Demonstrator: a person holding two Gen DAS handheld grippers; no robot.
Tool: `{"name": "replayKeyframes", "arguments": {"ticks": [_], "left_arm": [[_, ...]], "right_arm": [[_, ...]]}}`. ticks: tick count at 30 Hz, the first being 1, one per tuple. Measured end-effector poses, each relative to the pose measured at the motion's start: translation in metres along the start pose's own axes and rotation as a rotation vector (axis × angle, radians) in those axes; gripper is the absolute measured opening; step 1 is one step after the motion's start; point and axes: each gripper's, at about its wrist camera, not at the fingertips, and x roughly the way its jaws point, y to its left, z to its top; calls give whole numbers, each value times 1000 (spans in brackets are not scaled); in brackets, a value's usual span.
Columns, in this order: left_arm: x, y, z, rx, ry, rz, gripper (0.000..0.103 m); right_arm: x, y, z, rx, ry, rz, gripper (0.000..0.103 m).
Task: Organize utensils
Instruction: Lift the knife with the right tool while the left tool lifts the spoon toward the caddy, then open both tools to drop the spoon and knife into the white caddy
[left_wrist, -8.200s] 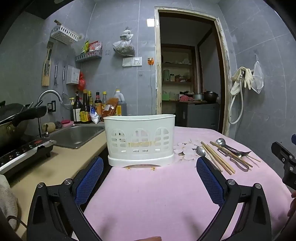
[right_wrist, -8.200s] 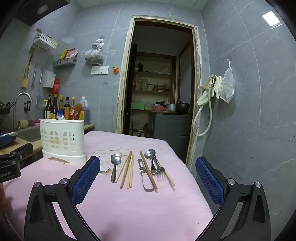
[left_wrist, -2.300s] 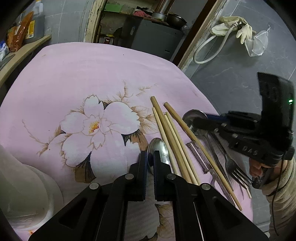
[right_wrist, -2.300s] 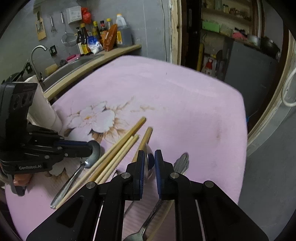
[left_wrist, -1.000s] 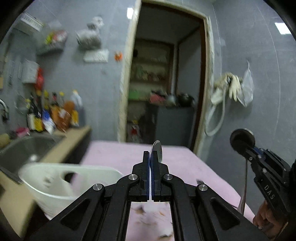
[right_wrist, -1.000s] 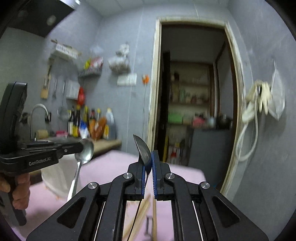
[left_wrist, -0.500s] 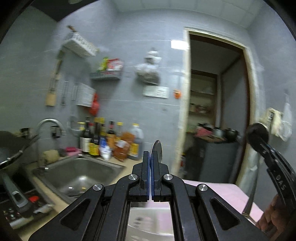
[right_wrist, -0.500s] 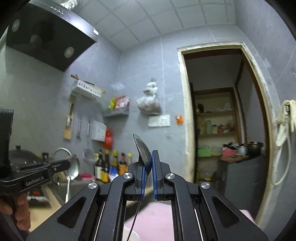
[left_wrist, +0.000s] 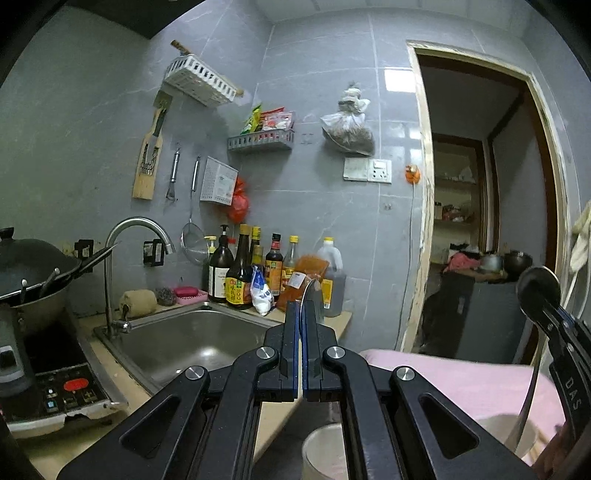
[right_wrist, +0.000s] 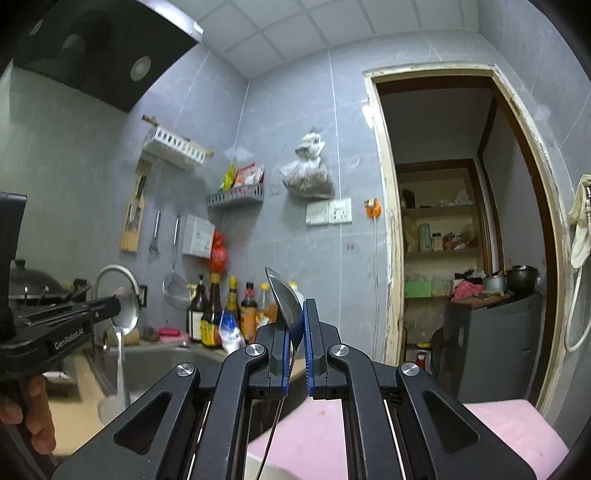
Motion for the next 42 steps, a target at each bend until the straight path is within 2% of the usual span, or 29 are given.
{"name": "replayKeyframes", "arguments": {"ticks": [10, 13, 21, 25, 27, 29, 32, 33, 34, 38, 40, 42], "left_arm": [[5, -13, -27, 43, 86, -68, 0], [6, -14, -36, 45, 140, -110, 0], [4, -1, -37, -50, 216, -229, 3], [3, 3, -32, -95, 244, -279, 4], [2, 5, -30, -109, 256, -290, 5], [1, 7, -28, -122, 264, -302, 7], [-3, 9, -24, -134, 260, -312, 21], [-4, 10, -23, -139, 256, -316, 31], [-6, 11, -22, -149, 248, -322, 36], [-11, 11, -14, -148, 233, -328, 36], [-14, 8, -9, -138, 222, -325, 40], [-19, 5, -6, -126, 202, -321, 49]], "right_arm": [[1, -8, -24, 29, 143, 42, 6], [-1, -11, -27, 50, 182, 59, 7], [-10, -9, -33, 45, 268, 100, 8], [-15, -8, -34, 36, 281, 107, 11], [-16, -9, -35, 45, 290, 113, 22], [-18, -9, -36, 54, 307, 129, 28], [-23, -9, -36, 51, 304, 133, 28], [-24, -10, -34, 56, 301, 136, 28], [-25, -10, -33, 61, 300, 139, 29], [-29, -14, -30, 91, 304, 150, 31], [-32, -16, -27, 104, 297, 148, 35], [-37, -20, -23, 118, 282, 142, 46]]}}
